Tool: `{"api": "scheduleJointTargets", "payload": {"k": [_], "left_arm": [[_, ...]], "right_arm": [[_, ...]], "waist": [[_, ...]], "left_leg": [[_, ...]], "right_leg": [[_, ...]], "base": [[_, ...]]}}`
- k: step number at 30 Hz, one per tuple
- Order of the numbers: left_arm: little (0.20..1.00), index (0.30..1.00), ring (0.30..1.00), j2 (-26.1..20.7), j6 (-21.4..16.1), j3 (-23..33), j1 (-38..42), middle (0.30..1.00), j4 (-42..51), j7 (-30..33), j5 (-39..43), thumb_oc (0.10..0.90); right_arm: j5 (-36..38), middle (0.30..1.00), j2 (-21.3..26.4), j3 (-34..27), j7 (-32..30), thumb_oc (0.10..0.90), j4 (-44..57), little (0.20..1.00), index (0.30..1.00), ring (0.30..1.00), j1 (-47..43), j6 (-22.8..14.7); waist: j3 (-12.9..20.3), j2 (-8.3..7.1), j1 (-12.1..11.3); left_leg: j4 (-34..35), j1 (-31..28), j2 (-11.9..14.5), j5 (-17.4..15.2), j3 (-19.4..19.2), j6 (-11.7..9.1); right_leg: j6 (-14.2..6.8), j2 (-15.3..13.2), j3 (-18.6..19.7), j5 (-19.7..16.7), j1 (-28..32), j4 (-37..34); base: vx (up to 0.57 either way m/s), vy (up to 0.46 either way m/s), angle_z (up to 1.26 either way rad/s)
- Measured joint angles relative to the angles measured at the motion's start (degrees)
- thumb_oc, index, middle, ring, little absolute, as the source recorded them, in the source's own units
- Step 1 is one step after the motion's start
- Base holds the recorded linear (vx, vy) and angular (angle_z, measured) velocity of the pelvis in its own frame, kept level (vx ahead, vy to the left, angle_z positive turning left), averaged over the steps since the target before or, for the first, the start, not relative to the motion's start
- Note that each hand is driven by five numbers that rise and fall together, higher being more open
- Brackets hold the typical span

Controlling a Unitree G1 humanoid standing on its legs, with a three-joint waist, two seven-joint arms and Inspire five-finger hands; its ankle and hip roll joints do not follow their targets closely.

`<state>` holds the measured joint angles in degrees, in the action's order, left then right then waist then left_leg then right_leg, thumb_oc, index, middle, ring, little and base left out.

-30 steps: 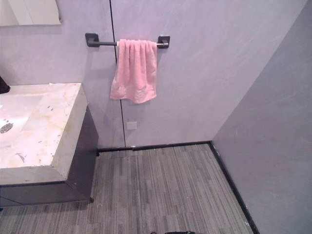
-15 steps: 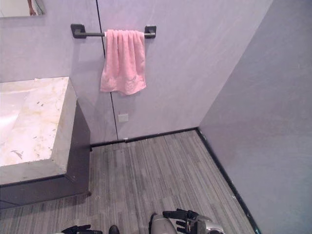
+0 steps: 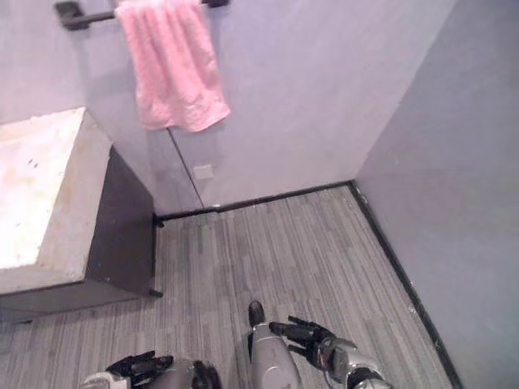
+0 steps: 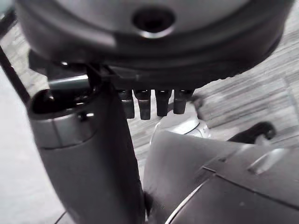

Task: Organize the bathroom.

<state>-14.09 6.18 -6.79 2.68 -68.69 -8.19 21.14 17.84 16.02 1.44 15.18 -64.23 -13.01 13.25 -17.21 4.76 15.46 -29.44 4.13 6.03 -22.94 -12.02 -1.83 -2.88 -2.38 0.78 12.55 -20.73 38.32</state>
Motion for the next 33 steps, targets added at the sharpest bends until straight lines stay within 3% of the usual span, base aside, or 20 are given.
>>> {"api": "scheduleJointTargets", "payload": {"k": [1, 2, 6, 7, 9, 11, 13, 14, 16, 18, 21, 22, 23, 24, 25, 28, 29, 30, 32, 33], "left_arm": [[0.9, 0.9, 0.9, 0.49, 0.67, -0.14, -0.02, 0.9, -0.07, 0.2, -0.07, 0.8], [0.9, 0.9, 0.9, 1.84, 1.56, 0.25, -0.29, 0.9, -0.48, -0.7, 0.27, 0.8], [0.9, 0.9, 0.9, 3.27, 1.47, 0.73, -0.26, 0.9, -0.7, -1.79, 0.36, 0.8], [0.9, 0.9, 0.9, 3.41, 1.3, 0.35, 0.12, 0.9, -0.77, -1.7, -0.31, 0.8], [0.9, 0.9, 0.9, 3.43, 0.01, 0.25, 0.22, 0.9, -0.54, -1.46, -1.39, 0.8], [0.9, 0.9, 0.9, 2.84, -0.67, 0.6, -0.34, 0.9, -0.35, -1.86, -1.21, 0.8], [0.9, 0.9, 0.9, 2.0, -1.99, -0.38, -0.42, 0.9, -0.34, -1.92, -1.25, 0.8], [0.9, 0.9, 0.9, 1.98, -2.57, -0.07, -0.44, 0.9, -0.27, -2.04, -1.24, 0.8], [0.9, 0.9, 0.9, 0.94, -3.36, -0.6, -0.34, 0.9, -0.46, -1.79, -1.78, 0.8], [0.9, 0.9, 0.9, 0.12, -4.4, 0.88, -0.29, 0.9, -0.57, -1.02, -3.28, 0.8], [0.9, 0.9, 0.9, 0.04, -4.68, 0.84, -0.25, 0.9, -0.95, -0.91, -5.74, 0.8], [0.9, 0.9, 0.9, 0.08, -4.67, 0.87, -0.17, 0.9, -1.21, -0.86, -6.02, 0.8], [0.9, 0.9, 0.9, -0.04, -4.25, 0.87, 0.6, 0.9, -1.25, -0.69, -6.59, 0.8], [0.9, 0.9, 0.9, -0.04, -3.73, 0.82, 0.68, 0.9, -1.55, -0.72, -7.22, 0.8], [0.9, 0.9, 0.9, -0.1, -3.41, 0.74, 0.73, 0.9, -1.64, -1.07, -7.67, 0.8], [0.9, 0.9, 0.9, -0.55, -3.44, -0.33, 2.06, 0.9, -1.62, -1.21, -7.25, 0.8], [0.9, 0.9, 0.9, -0.59, -3.46, -0.31, 2.62, 0.9, -1.5, -1.14, -7.22, 0.8], [0.9, 0.9, 0.9, -0.6, -3.02, -0.72, 3.53, 0.9, -1.78, -0.83, -6.81, 0.8], [0.9, 0.9, 0.9, 1.14, -1.3, -2.45, 3.22, 0.9, -2.56, -0.81, -5.15, 0.8], [0.9, 0.9, 0.9, 1.31, -1.41, -2.47, 3.37, 0.9, -3.53, -1.08, -4.92, 0.8]], "right_arm": [[-2.01, 0.9, -0.41, 0.5, -1.27, 0.8, -0.29, 0.9, 0.9, 0.9, -0.06, -0.03], [-2.03, 0.9, -0.2, 0.33, -2.9, 0.8, -1.2, 0.9, 0.9, 0.9, 0.44, -0.19], [-7.18, 0.9, 1.29, 2.13, -4.84, 0.8, -2.65, 0.9, 0.9, 0.9, 0.89, -0.12], [-7.56, 0.9, 0.79, 2.46, -5.16, 0.8, -2.67, 0.9, 0.9, 0.9, 1.19, -0.09], [-8.64, 0.9, 1.0, 4.89, -5.76, 0.8, -3.51, 0.9, 0.9, 0.9, 1.41, 1.05], [-8.85, 0.9, 0.69, 7.31, -5.6, 0.8, -4.92, 0.9, 0.9, 0.9, 1.52, 1.63], [-10.7, 0.9, 0.49, 8.79, -5.38, 0.8, -5.36, 0.9, 0.9, 0.9, 1.62, 2.74], [-10.72, 0.9, 0.36, 9.53, -5.35, 0.8, -5.68, 0.9, 0.9, 0.9, 1.83, 2.77], [-10.71, 0.9, -0.73, 10.79, -5.0, 0.8, -7.9, 0.9, 0.9, 0.9, 3.37, 5.07], [-10.66, 0.9, -0.82, 11.38, -4.91, 0.8, -9.54, 0.9, 0.9, 0.9, 3.95, 6.02], [-10.64, 0.9, -0.28, 11.49, -4.96, 0.8, -10.91, 0.9, 0.9, 0.9, 7.17, 7.37], [-10.63, 0.9, -0.26, 11.52, -5.12, 0.8, -11.25, 0.9, 0.9, 0.9, 7.72, 7.43], [-10.28, 0.9, -0.26, 10.53, -5.79, 0.8, -11.38, 0.9, 0.9, 0.9, 8.96, 7.74], [-10.38, 0.9, -0.21, 10.51, -6.08, 0.8, -11.4, 0.9, 0.9, 0.9, 9.16, 8.38], [-10.72, 0.9, -0.6, 10.6, -6.7, 0.8, -11.26, 0.9, 0.9, 0.9, 10.25, 9.28], [-10.76, 0.9, -1.41, 10.44, -6.76, 0.8, -10.97, 0.9, 0.9, 0.9, 10.99, 9.99], [-10.89, 0.9, -1.44, 10.28, -6.73, 0.8, -9.52, 0.9, 0.9, 0.9, 11.06, 9.84], [-11.29, 0.9, -0.92, 9.77, -6.39, 0.8, -8.73, 0.9, 0.9, 0.9, 11.17, 9.43], [-13.4, 0.9, 0.04, 9.24, -6.18, 0.8, -8.16, 0.9, 0.9, 0.9, 11.43, 8.63], [-14.09, 0.9, -0.03, 9.3, -6.3, 0.8, -8.02, 0.9, 0.9, 0.9, 11.74, 8.38]], "waist": [[0.25, -0.24, 0.25], [0.69, 1.97, 0.09], [3.53, 2.81, -1.27], [3.93, 2.6, -1.12], [4.31, 0.7, -2.94], [4.63, -1.07, -4.63], [5.23, -2.26, -5.68], [4.95, -3.0, -6.21], [6.66, -4.55, -7.95], [6.32, -5.21, -8.17], [6.69, -4.03, -7.78], [6.81, -3.75, -7.42], [6.68, -3.95, -6.37], [6.58, -3.82, -5.86], [6.24, -2.51, -5.52], [4.84, -0.03, -6.01], [3.23, 1.37, -6.08], [2.07, 2.48, -5.29], [0.78, 5.32, -3.09], [0.86, 5.19, -2.35]], "left_leg": [[0.8, -0.42, 0.28, 0.13, 1.02, -1.39], [-2.25, 0.73, 0.42, 3.68, 3.41, -3.89], [-9.32, 3.65, 0.44, 13.35, 7.52, -3.64], [-11.95, 5.04, -0.16, 14.63, 8.51, -3.22], [-9.16, 5.86, -2.15, 13.91, 8.45, -1.49], [-0.36, 5.95, -3.65, 13.89, 6.39, -1.05], [18.81, 6.05, -5.87, 17.68, 8.22, 0.56], [20.98, 7.47, -5.65, 19.66, 9.2, 0.94], [33.3, 7.52, -4.0, 26.43, 13.9, -2.23], [34.36, 8.67, -1.79, 29.38, 13.91, -2.21], [34.09, 7.18, -1.27, 30.3, 12.06, -1.43], [33.29, 7.13, -1.15, 32.15, 11.81, -0.68], [32.54, 6.18, -2.32, 32.98, 7.82, -0.63], [33.34, 5.03, -2.57, 33.49, 7.4, 0.13], [34.27, 3.24, -3.55, 34.33, 6.79, 2.0], [34.29, 2.65, -4.65, 32.41, 3.63, 4.13], [34.33, 2.26, -5.4, 31.52, 2.24, 5.66], [34.32, 1.59, -5.87, 30.85, 1.21, 6.58], [34.58, 0.52, -5.94, 29.98, 0.69, 6.95], [34.58, 0.52, -6.52, 29.6, 0.81, 6.55]], "right_leg": [[1.45, 0.77, 0.93, 2.74, 2.86, -3.82], [1.58, 1.74, -0.45, 2.36, 5.09, -8.52], [6.19, 2.46, -3.71, -1.06, 9.16, -15.9], [6.36, 2.06, -4.95, -1.91, 10.29, -17.68], [7.5, 2.12, -5.45, -4.13, 15.43, -24.08], [7.21, 2.22, -6.68, -5.05, 18.88, -27.81], [6.95, 3.48, -6.82, -5.39, 20.02, -30.12], [6.95, 4.04, -6.6, -5.39, 20.62, -30.5], [7.02, 5.83, -3.99, -6.82, 23.94, -36.24], [6.63, 6.88, -3.27, -7.3, 26.28, -38.14], [5.21, 7.16, -0.69, -6.37, 29.95, -39.78], [4.66, 6.8, -0.37, -5.83, 30.2, -39.7], [3.21, 4.67, -0.29, -4.93, 30.66, -38.69], [2.44, 4.03, -0.61, -4.5, 30.38, -36.95], [1.1, 2.75, -1.08, -3.71, 28.42, -32.42], [-0.92, 0.41, -0.78, -2.42, 20.81, -19.42], [-2.53, -1.42, -1.54, -2.04, 14.04, -8.1], [-2.19, -2.76, -2.08, -0.51, 10.29, -2.91], [-2.42, -3.38, -2.01, -0.61, 6.5, -7.39], [-3.03, -3.67, -1.75, -1.16, 6.74, -13.11]], "base": [[0.36, -0.538, 0.6], [0.27, -0.412, 0.42], [0.25, -0.427, 0.29], [0.18, -0.326, 0.59], [0.19, -0.263, 0.38], [0.14, -0.161, 0.21], [0.27, -0.195, 0.08], [0.34, -0.189, -0.14], [0.32, -0.102, -0.36], [0.29, -0.007, -0.49], [0.27, 0.112, -0.57], [0.28, 0.225, -0.71], [0.25, 0.285, -0.57], [0.2, 0.306, -0.68], [0.14, 0.266, -0.51], [0.1, 0.19, -0.72], [0.13, 0.118, -0.77], [0.18, 0.037, -0.72], [0.18, -0.062, -0.34], [0.2, -0.116, -0.04]]}}
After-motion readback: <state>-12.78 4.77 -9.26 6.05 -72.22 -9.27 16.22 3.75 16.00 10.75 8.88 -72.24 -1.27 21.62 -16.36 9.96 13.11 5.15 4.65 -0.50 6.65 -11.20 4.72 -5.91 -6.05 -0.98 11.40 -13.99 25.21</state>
